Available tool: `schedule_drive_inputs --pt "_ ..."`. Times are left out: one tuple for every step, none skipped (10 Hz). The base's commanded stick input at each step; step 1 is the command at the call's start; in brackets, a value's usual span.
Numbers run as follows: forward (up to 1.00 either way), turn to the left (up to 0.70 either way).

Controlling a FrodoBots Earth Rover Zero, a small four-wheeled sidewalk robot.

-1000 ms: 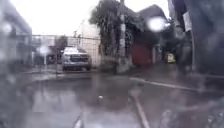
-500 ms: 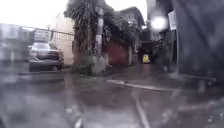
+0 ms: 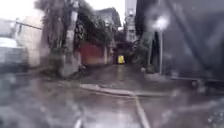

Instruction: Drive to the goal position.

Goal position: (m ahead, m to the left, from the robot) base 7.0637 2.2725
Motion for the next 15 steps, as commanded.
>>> schedule_drive_inputs --pt "1.0 0.0" --pt "1.0 0.0" --pt "1.0 0.0" --pt "1.0 0.0" --pt "1.0 0.0" --pt "1.0 0.0" --pt "1.0 0.0" --pt "1.0 0.0" --pt "1.0 0.18" --pt "1.0 0.27" --pt "1.0 0.27" --pt "1.0 0.27" --pt "1.0 0.27" --pt "1.0 0.27" --pt "1.0 0.1"
